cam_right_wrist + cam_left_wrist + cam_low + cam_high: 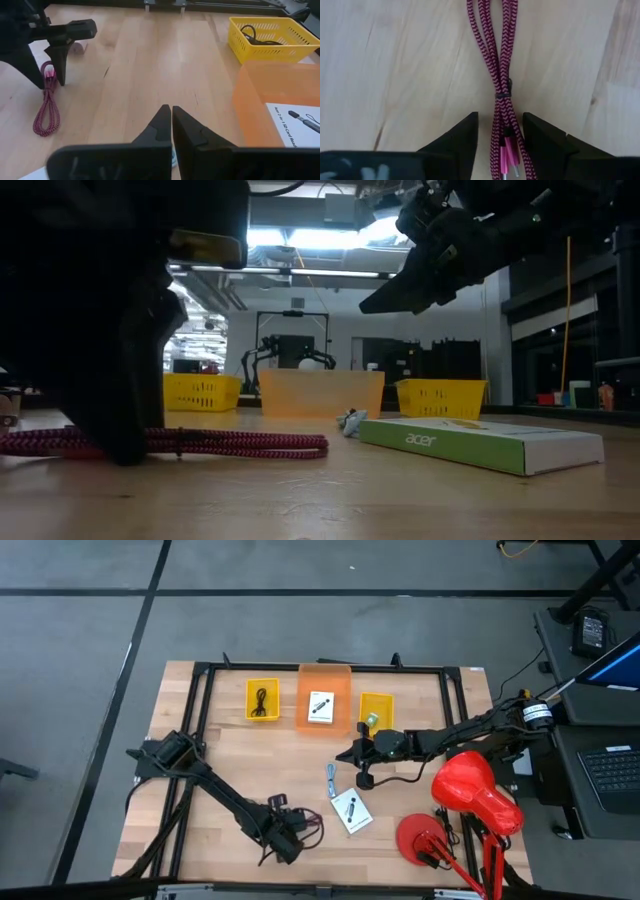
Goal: Pick and place items into bin
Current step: Put the pink charger cable into the left yellow bin
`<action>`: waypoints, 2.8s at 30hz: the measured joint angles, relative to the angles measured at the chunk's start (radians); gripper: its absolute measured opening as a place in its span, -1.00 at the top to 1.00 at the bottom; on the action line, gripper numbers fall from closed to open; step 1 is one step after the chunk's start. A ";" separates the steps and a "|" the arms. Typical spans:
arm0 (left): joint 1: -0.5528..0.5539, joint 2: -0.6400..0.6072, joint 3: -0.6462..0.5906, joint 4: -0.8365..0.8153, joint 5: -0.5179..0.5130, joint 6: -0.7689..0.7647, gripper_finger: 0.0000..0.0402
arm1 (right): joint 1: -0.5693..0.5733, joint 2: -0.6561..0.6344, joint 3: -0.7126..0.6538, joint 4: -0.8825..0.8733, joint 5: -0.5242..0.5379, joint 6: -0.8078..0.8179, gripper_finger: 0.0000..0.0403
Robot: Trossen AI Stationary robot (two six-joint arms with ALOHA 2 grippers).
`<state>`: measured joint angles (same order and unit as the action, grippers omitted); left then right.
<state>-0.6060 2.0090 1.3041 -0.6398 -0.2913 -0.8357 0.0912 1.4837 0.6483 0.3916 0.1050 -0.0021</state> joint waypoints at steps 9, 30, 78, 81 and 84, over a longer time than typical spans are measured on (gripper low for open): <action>-0.001 0.000 0.000 -0.015 -0.002 0.158 0.75 | 0.000 0.000 0.000 0.000 0.000 0.000 1.00; -0.027 -0.202 -0.006 -0.141 -0.209 0.309 0.88 | 0.000 0.000 0.000 -0.001 0.000 -0.002 1.00; -0.018 -0.576 -0.871 1.430 -0.419 0.797 0.88 | 0.000 0.000 0.000 -0.001 -0.003 0.001 1.00; -0.001 -0.576 -0.871 1.430 -0.497 0.797 0.88 | 0.000 0.000 0.000 -0.001 -0.003 0.001 1.00; 0.023 -0.576 -0.871 1.430 -0.565 0.794 0.88 | 0.000 0.000 0.000 -0.001 -0.003 0.001 1.00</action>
<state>-0.5827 1.4330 0.4332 0.7906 -0.8565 -0.0419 0.0911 1.4834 0.6483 0.3908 0.1020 -0.0013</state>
